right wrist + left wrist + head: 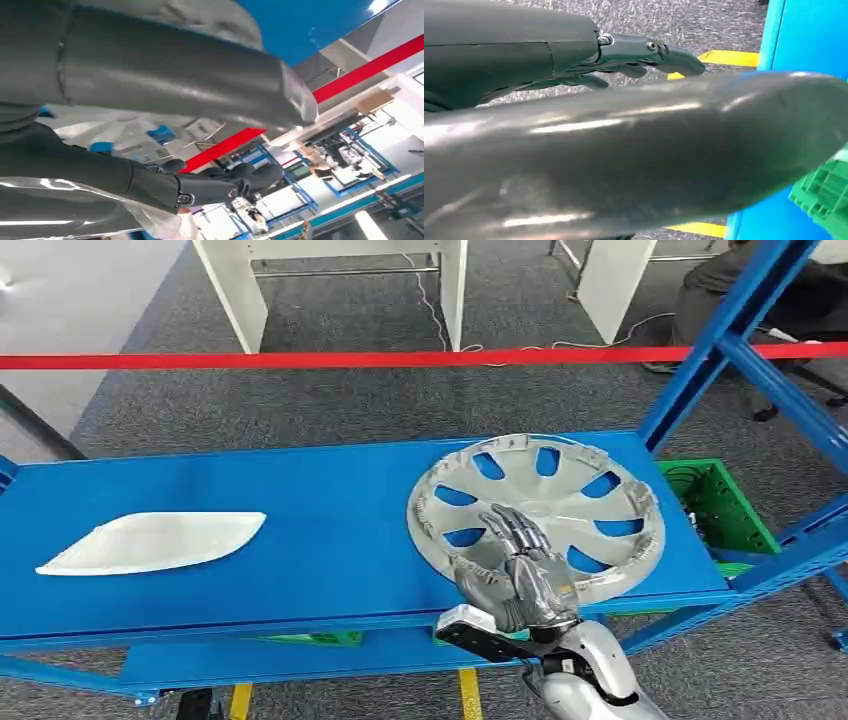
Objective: Take the parts from the cabinet and place them on the table.
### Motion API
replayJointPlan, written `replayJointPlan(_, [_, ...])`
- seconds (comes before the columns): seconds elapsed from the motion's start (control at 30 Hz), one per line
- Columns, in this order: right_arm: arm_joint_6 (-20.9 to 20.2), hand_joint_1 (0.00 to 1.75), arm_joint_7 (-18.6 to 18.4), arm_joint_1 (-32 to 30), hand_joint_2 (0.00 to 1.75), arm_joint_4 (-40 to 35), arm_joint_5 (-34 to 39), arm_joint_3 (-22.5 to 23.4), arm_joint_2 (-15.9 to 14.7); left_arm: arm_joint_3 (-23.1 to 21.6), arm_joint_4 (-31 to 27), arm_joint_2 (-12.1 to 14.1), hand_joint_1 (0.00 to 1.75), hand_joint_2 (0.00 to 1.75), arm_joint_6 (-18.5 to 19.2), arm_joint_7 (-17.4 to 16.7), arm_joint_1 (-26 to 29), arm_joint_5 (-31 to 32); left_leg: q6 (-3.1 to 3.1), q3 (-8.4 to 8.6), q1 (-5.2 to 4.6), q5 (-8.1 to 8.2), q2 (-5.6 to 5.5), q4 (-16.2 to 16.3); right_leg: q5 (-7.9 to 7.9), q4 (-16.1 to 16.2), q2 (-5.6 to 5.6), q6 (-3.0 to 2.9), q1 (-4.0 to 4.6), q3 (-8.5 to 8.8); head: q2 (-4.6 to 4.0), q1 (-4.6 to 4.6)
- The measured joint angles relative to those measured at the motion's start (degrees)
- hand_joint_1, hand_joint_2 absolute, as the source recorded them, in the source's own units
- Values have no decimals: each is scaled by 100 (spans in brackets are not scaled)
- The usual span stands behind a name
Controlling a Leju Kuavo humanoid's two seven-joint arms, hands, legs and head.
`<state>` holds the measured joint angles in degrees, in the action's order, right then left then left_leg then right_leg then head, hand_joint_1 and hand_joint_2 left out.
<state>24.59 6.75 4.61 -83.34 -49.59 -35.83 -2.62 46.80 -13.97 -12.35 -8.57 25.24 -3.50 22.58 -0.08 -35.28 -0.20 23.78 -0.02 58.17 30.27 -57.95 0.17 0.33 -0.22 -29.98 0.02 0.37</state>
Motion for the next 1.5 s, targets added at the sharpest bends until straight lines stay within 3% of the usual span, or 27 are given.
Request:
replayJointPlan(0.07, [-17,0,11,4,0,0,37,13,2,2,0,11,0,0,18,-2,0,7,-57,-20,14,6,-9,18,-95,47,-18,-65,-47,-20,0,5])
replayJointPlan(0.13, [-39,0,20,16,0,0,92,24,2,2,0,15,0,0,44,-2,0,13,-130,-167,30,486,-10,470,-168,40,-41,-130,-45,-87,0,-33])
replayJointPlan(0.2, [-63,0,28,11,0,9,107,66,2,4,0,24,0,0,61,-2,0,44,-172,-460,50,1022,-9,1411,-232,30,-52,-139,-32,-186,0,-35])
replayJointPlan(0.23, [-66,0,31,11,0,18,114,81,2,2,0,24,0,0,68,-7,2,48,-180,-522,51,1150,-9,1712,-269,17,-53,-137,-29,-246,0,-39])
replayJointPlan(0.3, [-68,0,33,9,0,22,120,105,2,4,0,24,0,0,74,-20,2,48,-164,-279,51,998,-10,1483,-328,-6,-50,-129,-27,-354,0,-39])
replayJointPlan(0.37, [-68,0,37,10,0,22,120,114,2,4,0,26,0,0,74,-20,-5,48,-107,363,47,613,-11,473,-382,-18,-39,-99,-27,-416,0,-39])
replayJointPlan(0.4, [-68,0,42,12,0,22,120,114,2,4,0,33,0,0,74,-20,-17,48,-67,631,38,568,-16,23,-408,-18,-42,-80,-28,-424,0,-37])
replayJointPlan(0.57, [-70,0,50,8,0,24,120,127,2,9,2,33,0,0,18,-24,-29,57,106,569,-5,461,-11,-166,-529,-9,-47,102,-28,-523,0,-35])
replayJointPlan(0.6, [-70,0,50,3,0,24,120,144,2,9,2,31,0,0,-6,-26,-36,66,145,552,12,413,10,-184,-388,-98,-31,120,-41,-621,0,-22])
replayJointPlan(0.63, [-70,0,52,8,0,24,123,153,2,11,2,33,0,0,-11,-31,-46,70,198,499,15,371,12,-184,-90,-376,-26,135,-40,-714,0,-8])
replayJointPlan(0.7, [-72,0,50,-11,0,26,129,164,0,13,2,31,0,0,-6,-44,-43,72,216,383,3,286,14,-178,457,-1282,-26,159,-44,-1019,0,-8])
replayJointPlan(0.73, [-70,0,48,-34,0,26,129,184,-2,13,2,31,0,0,9,-44,-41,72,216,326,-1,252,17,-171,588,-1629,-26,171,-43,-1122,0,-2])
replayJointPlan(0.77, [-68,0,35,-68,0,26,120,221,-11,15,2,31,0,0,22,-44,-38,72,212,279,-2,221,17,-169,583,-1740,-27,175,-44,-1113,0,-6])
replayJointPlan(0.8, [-61,0,-19,-99,0,26,68,275,-52,15,2,31,0,0,37,-46,-33,72,207,242,-1,190,17,-168,452,-1569,-28,178,-44,-938,0,-4])
replayJointPlan(0.9, [-74,0,-142,-136,0,-17,-74,456,-228,35,4,33,0,0,81,-55,-22,72,163,192,2,150,16,-133,-34,-114,-46,157,-48,33,0,-2])
replayJointPlan(0.93, [-103,0,-162,-155,0,-53,-96,538,-302,44,4,33,0,0,94,-55,-16,72,140,166,-34,143,13,-117,59,110,-44,149,-26,230,0,2])
replayJointPlan(1.03, [-256,0,-120,-277,0,-151,-131,888,-505,52,4,42,0,0,114,-66,-8,107,53,150,-33,83,13,-93,65,145,-19,89,-27,186,0,-19])
replayJointPlan(1.07, [-280,0,-107,-314,0,-175,-133,989,-577,55,4,42,0,0,116,-66,-5,109,28,148,-38,78,10,-81,33,169,-23,35,-41,163,0,-9])
replayJointPlan(1.1, [-293,0,-107,-320,175,-192,-133,1056,-603,57,4,55,0,0,118,-66,0,109,1,123,-17,136,4,-42,-4,190,-37,-23,-69,182,0,-4])
replayJointPlan(1.17, [-365,0,-131,-321,175,-225,-129,1196,-691,57,4,61,0,0,160,-72,7,129,-75,-109,7,629,4,588,-38,187,-28,-80,-66,143,0,-39])
replayJointPlan(1.2, [-442,0,-155,-351,175,-225,-99,1276,-773,57,7,68,0,0,188,-74,4,157,-99,-315,20,890,4,1124,-47,183,-31,-86,-59,124,0,-39])
replayJointPlan(1.23, [-525,0,-175,-381,0,-223,-48,1354,-840,57,9,70,0,0,208,-76,4,171,-111,-470,23,1043,4,1535,-52,174,-42,-88,-53,107,0,-39])
replayJointPlan(1.27, [-606,0,-177,-398,0,-216,18,1452,-903,57,11,70,0,0,236,-83,9,177,-113,-530,25,1058,4,1732,-54,165,-48,-86,-52,95,0,-39])
replayJointPlan(1.3, [-679,0,-175,-398,175,-199,89,1579,-1002,57,11,74,0,0,247,-90,14,194,-105,-465,27,933,4,1658,-55,156,-48,-84,-52,91,0,-39])
replayJointPlan(1.4, [-913,0,-96,-363,175,-112,210,2012,-1274,57,11,90,0,0,282,-90,9,240,-10,202,21,199,-5,334,-39,137,-45,-58,-45,113,0,-39])
replayJointPlan(1.43, [-964,0,-57,-355,175,-65,225,2151,-1345,57,13,103,0,0,286,-90,3,247,26,357,-5,302,-18,121,-37,135,-45,-36,-28,89,0,-30])
replayJointPlan(1.5, [-1031,0,-11,-348,175,4,238,2391,-1477,57,13,107,0,0,295,-90,3,254,46,345,-25,287,-15,15,-64,134,-35,32,-35,63,0,-35])
